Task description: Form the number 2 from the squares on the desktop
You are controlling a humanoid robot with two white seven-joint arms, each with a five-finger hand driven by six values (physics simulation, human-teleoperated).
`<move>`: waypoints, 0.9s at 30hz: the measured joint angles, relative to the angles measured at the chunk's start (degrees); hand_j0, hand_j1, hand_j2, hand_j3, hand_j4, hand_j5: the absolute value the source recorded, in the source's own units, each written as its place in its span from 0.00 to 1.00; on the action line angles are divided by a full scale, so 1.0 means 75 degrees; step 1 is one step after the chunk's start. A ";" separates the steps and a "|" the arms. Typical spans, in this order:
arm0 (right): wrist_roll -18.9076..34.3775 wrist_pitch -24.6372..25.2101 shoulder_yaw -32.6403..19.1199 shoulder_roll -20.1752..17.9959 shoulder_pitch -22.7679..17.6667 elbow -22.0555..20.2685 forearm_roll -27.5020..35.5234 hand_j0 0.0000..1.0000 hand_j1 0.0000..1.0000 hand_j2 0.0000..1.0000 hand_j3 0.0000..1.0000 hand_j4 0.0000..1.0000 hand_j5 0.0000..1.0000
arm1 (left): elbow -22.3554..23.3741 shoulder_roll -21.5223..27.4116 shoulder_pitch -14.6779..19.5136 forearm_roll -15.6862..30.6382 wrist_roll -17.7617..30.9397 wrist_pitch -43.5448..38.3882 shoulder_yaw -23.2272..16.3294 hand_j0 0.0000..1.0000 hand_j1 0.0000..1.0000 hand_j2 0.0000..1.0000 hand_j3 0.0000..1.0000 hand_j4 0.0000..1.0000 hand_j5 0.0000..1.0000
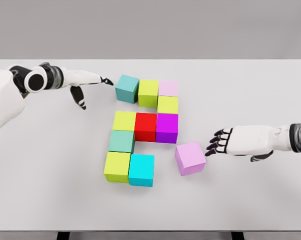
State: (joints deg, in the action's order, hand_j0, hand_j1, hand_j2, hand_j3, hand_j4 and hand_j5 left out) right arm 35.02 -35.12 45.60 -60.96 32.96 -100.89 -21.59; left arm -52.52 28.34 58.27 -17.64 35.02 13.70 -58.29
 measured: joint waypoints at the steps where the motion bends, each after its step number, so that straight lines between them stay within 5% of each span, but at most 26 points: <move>1: 0.0000 0.0000 0.0062 0.0034 0.0035 0.0000 -0.0001 1.00 1.00 1.00 1.00 1.00 1.00 | -0.0005 -0.0009 0.0012 -0.0001 0.0000 0.0032 -0.0022 1.00 1.00 1.00 1.00 1.00 1.00; 13: 0.0000 0.0001 0.0563 0.0291 0.0422 -0.0015 -0.0003 1.00 1.00 1.00 1.00 1.00 1.00 | -0.0312 0.0005 -0.0012 0.0001 0.0000 0.0394 -0.0086 1.00 1.00 1.00 1.00 1.00 1.00; 19: 0.0000 -0.0001 0.0138 0.0239 0.0434 0.0049 -0.0020 1.00 1.00 1.00 1.00 1.00 1.00 | -0.0351 0.0033 -0.0012 0.0001 0.0000 0.0509 -0.0089 1.00 1.00 1.00 1.00 1.00 1.00; 27: 0.0000 0.0001 -0.0283 0.0777 0.0855 0.0953 -0.0070 1.00 1.00 1.00 1.00 1.00 1.00 | -0.0487 0.0546 0.0000 0.0052 0.0000 0.1051 -0.0074 1.00 1.00 1.00 1.00 1.00 1.00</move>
State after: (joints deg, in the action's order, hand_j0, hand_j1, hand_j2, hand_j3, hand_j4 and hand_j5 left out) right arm 35.02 -35.11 43.47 -55.13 39.37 -93.74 -22.12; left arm -56.17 32.44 58.27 -17.25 35.02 21.58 -58.85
